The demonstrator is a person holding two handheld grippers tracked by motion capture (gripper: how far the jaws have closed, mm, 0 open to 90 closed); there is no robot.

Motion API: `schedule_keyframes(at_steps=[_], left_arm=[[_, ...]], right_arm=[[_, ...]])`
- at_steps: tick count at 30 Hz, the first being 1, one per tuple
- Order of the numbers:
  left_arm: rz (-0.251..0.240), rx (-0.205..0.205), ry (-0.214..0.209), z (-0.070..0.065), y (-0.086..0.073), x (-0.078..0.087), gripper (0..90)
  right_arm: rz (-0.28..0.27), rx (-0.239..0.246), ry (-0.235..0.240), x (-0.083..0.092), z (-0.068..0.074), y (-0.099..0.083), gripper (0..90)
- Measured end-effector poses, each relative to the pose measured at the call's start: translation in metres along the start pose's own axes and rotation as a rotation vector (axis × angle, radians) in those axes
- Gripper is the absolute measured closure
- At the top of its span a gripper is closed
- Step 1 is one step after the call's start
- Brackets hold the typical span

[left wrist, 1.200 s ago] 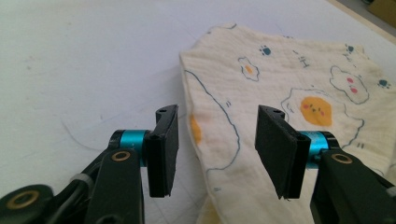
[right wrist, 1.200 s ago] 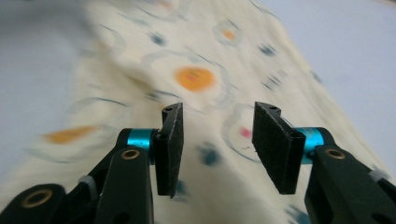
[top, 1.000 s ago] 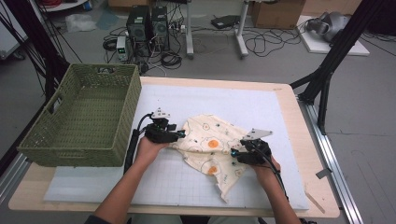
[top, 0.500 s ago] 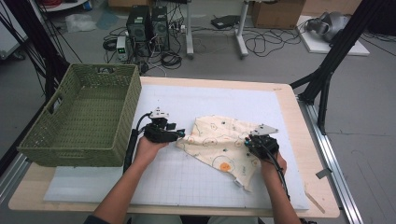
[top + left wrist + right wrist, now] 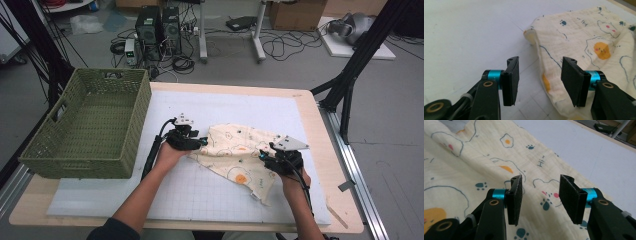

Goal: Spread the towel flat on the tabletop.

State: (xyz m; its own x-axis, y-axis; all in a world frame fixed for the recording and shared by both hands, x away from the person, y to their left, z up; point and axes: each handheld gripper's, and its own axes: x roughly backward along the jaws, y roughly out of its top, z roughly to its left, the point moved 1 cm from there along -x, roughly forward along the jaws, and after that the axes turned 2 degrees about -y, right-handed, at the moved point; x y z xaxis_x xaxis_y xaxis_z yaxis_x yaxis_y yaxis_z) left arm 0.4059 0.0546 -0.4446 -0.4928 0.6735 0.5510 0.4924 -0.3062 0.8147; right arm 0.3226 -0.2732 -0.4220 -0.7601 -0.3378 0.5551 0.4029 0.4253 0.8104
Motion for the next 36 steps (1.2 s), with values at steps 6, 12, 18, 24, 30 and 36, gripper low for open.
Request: schedule_keyframes(at_steps=[6,12,18,24,30,36], left_arm=[[0.057,-0.055,-0.001,-0.010,-0.006,-0.016,48.6],[0.063,-0.131,0.017,-0.013,-0.006,-0.017,66.8],[0.061,-0.168,-0.015,-0.015,-0.006,-0.017,86.7],[-0.004,-0.063,0.115,0.010,-0.004,-0.004,86.9],[-0.073,0.037,0.312,0.039,-0.002,0.021,86.9],[-0.109,0.081,0.376,0.052,-0.004,0.031,86.8]], right_arm=[[-0.004,-0.013,0.013,0.002,0.001,-0.003,51.9],[-0.010,-0.033,0.026,0.002,-0.001,-0.004,50.8],[-0.008,-0.031,0.037,0.000,0.000,-0.004,50.6],[-0.008,-0.032,0.041,0.001,-0.001,-0.005,50.6],[0.011,-0.048,0.028,-0.001,-0.001,-0.008,50.0],[0.025,-0.035,0.061,-0.007,0.009,-0.008,49.4]])
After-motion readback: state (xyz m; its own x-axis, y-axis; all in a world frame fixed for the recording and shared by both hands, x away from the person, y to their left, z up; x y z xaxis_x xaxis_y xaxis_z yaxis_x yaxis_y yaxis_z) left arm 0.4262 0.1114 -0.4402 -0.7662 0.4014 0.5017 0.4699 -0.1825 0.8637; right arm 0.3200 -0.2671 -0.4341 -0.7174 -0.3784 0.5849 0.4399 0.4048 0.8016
